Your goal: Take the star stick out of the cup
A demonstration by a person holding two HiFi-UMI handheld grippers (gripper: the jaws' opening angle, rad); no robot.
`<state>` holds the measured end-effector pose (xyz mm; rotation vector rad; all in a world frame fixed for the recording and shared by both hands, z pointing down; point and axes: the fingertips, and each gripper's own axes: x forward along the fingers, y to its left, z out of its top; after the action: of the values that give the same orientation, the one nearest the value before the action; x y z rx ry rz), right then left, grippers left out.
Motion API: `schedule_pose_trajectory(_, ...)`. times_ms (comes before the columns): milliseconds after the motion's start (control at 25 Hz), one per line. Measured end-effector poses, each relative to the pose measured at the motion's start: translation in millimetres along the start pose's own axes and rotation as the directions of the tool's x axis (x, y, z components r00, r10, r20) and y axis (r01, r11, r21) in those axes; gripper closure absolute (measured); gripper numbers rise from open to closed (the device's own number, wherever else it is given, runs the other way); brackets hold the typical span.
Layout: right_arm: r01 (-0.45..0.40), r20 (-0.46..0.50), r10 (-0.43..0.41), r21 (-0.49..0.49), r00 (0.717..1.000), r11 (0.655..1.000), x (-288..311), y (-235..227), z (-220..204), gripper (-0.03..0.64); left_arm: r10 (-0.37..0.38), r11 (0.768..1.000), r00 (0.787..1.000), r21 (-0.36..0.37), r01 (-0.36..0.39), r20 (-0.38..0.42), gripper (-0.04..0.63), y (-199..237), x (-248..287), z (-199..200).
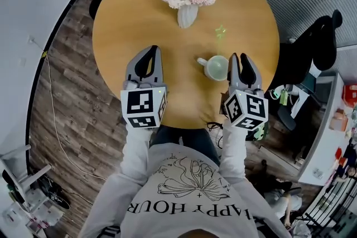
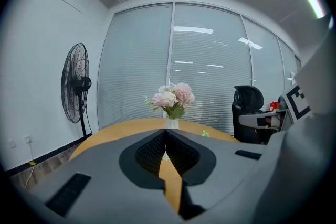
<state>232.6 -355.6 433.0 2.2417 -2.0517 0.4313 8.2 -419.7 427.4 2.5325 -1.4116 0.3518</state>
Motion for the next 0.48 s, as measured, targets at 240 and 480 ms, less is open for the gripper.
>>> schedule_pose_trajectory(240, -0.036, -0.053, 0.036, -0.001, 0.998, 0.999, 19, -6, -15, 0.494, 0.015, 1.000, 0.999, -0.005, -0.015, -0.039, 0.589, -5, 13, -14)
schedule_pose_trajectory(480, -0.080, -0.106, 0.080, 0.008, 0.991, 0.997, 38, -9, -31, 0.494, 0.040, 0.999, 0.996, -0.014, -0.042, -0.083, 0.589, -7, 23, -28)
